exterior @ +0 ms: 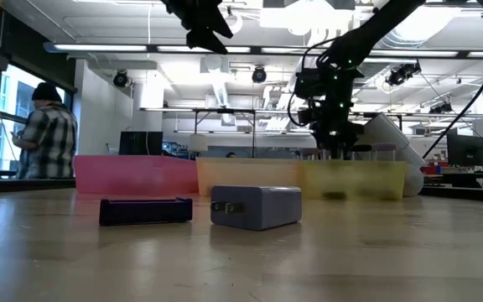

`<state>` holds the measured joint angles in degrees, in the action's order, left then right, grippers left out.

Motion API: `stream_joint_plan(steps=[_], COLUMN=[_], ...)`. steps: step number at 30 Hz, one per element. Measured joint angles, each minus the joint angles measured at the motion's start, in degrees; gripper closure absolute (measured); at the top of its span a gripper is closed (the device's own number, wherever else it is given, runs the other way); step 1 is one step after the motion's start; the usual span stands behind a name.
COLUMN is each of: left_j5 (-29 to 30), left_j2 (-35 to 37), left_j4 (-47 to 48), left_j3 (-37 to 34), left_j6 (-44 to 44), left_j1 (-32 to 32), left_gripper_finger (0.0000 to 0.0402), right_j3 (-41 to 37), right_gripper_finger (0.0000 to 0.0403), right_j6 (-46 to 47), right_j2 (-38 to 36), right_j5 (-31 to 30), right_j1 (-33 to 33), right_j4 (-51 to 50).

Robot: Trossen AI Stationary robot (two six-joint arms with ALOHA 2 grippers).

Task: Pick & Place Office items
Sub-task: Put the dark blue digital clock into the orange bin

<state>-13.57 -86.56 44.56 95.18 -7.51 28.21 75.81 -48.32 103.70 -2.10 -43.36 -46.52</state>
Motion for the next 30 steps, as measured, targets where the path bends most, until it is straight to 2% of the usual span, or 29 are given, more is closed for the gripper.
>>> stream_joint_plan(steps=[11, 13, 16, 21, 23, 27, 30], left_j5=[0.1, 1.6, 7.6, 27.9, 33.5, 34.2, 34.1], left_j2=[0.4, 1.0, 2.9, 7.6, 9.2, 11.2, 11.5], left_j4=[0.1, 0.0, 0.7, 1.1, 1.3, 1.9, 2.9], left_j3=[-0.1, -0.1, -0.1, 0.0, 0.0, 0.0, 0.0], left_j6=[-1.0, -1.2, -3.1, -8.4, -10.7, -11.6, -7.1], left_j1=[-0.1, -0.7, -2.2, -9.1, -12.5, -18.6, -23.0], left_gripper_finger=[0.0096, 0.0096, 0.0096, 0.0096, 0.0096, 0.0096, 0.0096], right_j3=[0.1, 0.1, 0.1, 0.1, 0.1, 0.1, 0.1], right_gripper_finger=[0.0046, 0.0046, 0.0046, 0.0046, 0.0046, 0.0046, 0.0046], right_j6=[-1.0, -1.0, -0.1, 6.0, 9.8, 19.8, 27.6], right_j2=[-6.8, -8.7, -12.1, -18.8, -21.7, -27.5, -31.6], right_j5=[-2.9, -3.5, -5.6, -7.6, -7.7, -6.5, -3.5], right_j1=[1.9, 1.9, 3.0, 5.5, 7.1, 10.8, 14.0], right_j4=[0.5, 0.3, 0.4, 0.5, 0.6, 0.6, 0.5])
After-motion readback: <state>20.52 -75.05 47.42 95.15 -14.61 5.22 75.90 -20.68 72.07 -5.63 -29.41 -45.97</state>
